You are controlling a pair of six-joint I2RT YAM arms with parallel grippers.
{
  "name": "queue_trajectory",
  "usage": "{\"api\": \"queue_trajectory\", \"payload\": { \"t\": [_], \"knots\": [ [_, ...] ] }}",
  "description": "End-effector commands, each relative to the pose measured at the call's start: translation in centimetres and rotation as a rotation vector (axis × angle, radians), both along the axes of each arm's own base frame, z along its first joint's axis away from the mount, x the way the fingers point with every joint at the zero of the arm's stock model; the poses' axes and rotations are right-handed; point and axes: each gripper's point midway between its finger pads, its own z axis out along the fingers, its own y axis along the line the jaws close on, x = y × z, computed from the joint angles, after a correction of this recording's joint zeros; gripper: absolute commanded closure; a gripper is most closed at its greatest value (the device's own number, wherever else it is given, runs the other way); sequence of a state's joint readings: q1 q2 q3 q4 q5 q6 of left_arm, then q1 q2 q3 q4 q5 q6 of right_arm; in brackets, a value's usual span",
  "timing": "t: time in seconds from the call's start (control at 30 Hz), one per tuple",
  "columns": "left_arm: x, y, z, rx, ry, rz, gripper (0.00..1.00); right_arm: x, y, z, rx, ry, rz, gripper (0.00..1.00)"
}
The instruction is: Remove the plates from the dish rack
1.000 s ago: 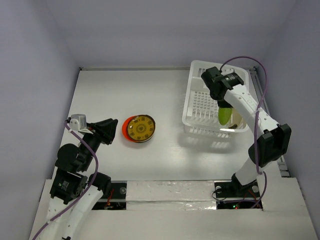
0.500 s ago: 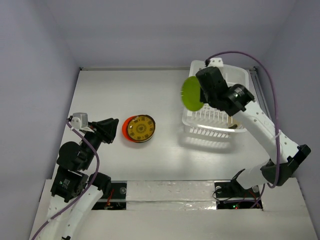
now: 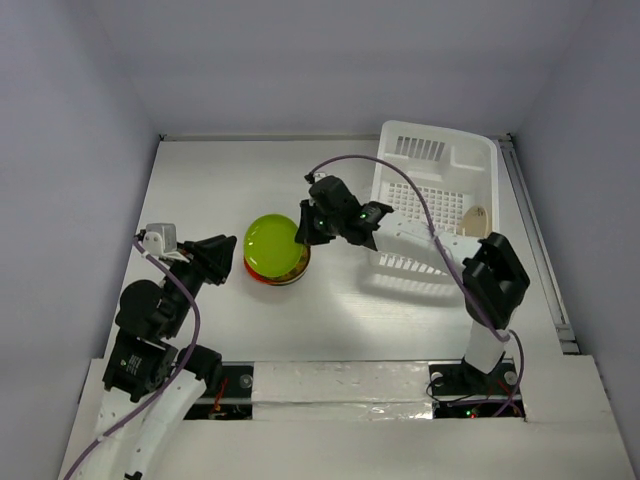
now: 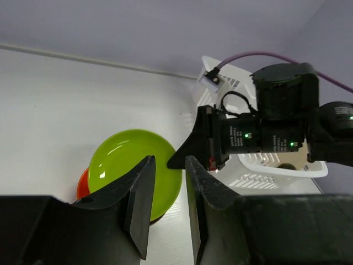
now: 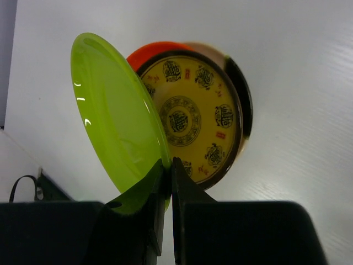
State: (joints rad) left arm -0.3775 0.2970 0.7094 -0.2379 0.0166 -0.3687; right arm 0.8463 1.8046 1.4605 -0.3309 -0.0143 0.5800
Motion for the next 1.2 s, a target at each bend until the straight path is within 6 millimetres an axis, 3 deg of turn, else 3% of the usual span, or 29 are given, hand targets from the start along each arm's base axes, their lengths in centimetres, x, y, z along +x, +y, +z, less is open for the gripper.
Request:
{"api": "queue_trajectory", "payload": {
  "t": [0.0,0.1,0.2,0.23,0.37,0.47,0.5,0.57,0.6,0.63,0.7,0.73,0.83,0.87,0.9,1.0,1.07,1.17],
  "knots": [
    [0.5,0.3,0.6,-0.011,-0.016,0.023,0.74,0.7,3.1,4.0,0.184,-0.028,0.019,1.00],
    [0.5,0.2,0.6,-0.011,-0.016,0.020,0.74,0.0,3.2,1.7,0.144,0.021,0.022,0.95],
    [0.6,0.3,0.7,-0.010,-0.020,0.021,0.74,-0.3,2.5,-0.3,0.087,0.058,0.012,0.81],
    [0.6,0.3,0.7,-0.009,-0.018,0.020,0.74,-0.7,2.4,-0.7,0.065,0.063,0.012,0.68],
    [0.5,0.3,0.7,-0.008,-0.020,0.018,0.74,-0.5,1.3,-0.1,0.034,0.031,-0.008,0.35],
    [0.4,0.3,0.8,-0.011,-0.024,0.018,0.74,0.2,-0.8,2.4,0.013,-0.048,-0.084,0.33],
    [0.4,0.2,0.8,-0.010,-0.026,0.012,0.74,0.9,-2.8,4.5,0.000,-0.115,-0.170,0.34],
    [0.5,0.3,0.8,-0.011,-0.024,0.018,0.74,1.4,-5.9,6.1,-0.032,-0.165,-0.270,0.46],
    [0.4,0.2,0.9,-0.010,-0.028,0.011,0.74,2.1,-8.4,7.1,-0.056,-0.210,-0.369,0.54],
    [0.4,0.2,0.8,-0.008,-0.028,0.008,0.74,2.0,-12.0,8.3,-0.062,-0.231,-0.450,0.79],
    [0.2,-0.1,1.1,-0.011,-0.042,-0.009,0.74,2.3,-17.3,9.4,-0.088,-0.265,-0.608,0.98],
    [0.1,-0.2,1.2,-0.013,-0.045,-0.015,0.74,2.1,-22.1,10.1,-0.103,-0.277,-0.715,1.00],
    [-0.2,-0.3,1.4,-0.013,-0.056,-0.027,0.74,1.4,-29.0,10.6,-0.129,-0.289,-0.851,1.00],
    [-0.3,-0.3,1.5,-0.015,-0.059,-0.029,0.74,1.0,-32.7,11.3,-0.135,-0.301,-0.942,1.00],
    [-0.4,-0.3,1.5,-0.013,-0.064,-0.030,0.74,0.6,-34.7,11.4,-0.165,-0.304,-0.982,1.00],
    [-0.8,-0.3,1.9,-0.019,-0.078,-0.038,0.74,-0.4,-39.7,11.6,-0.257,-0.276,-1.073,0.80],
    [-0.9,-0.2,2.1,-0.020,-0.090,-0.039,0.73,-0.8,-41.8,11.2,-0.328,-0.239,-1.107,0.65],
    [-1.1,-0.2,2.2,-0.020,-0.095,-0.039,0.73,-0.5,-44.1,9.7,-0.441,-0.145,-1.113,0.63]
  ]
}}
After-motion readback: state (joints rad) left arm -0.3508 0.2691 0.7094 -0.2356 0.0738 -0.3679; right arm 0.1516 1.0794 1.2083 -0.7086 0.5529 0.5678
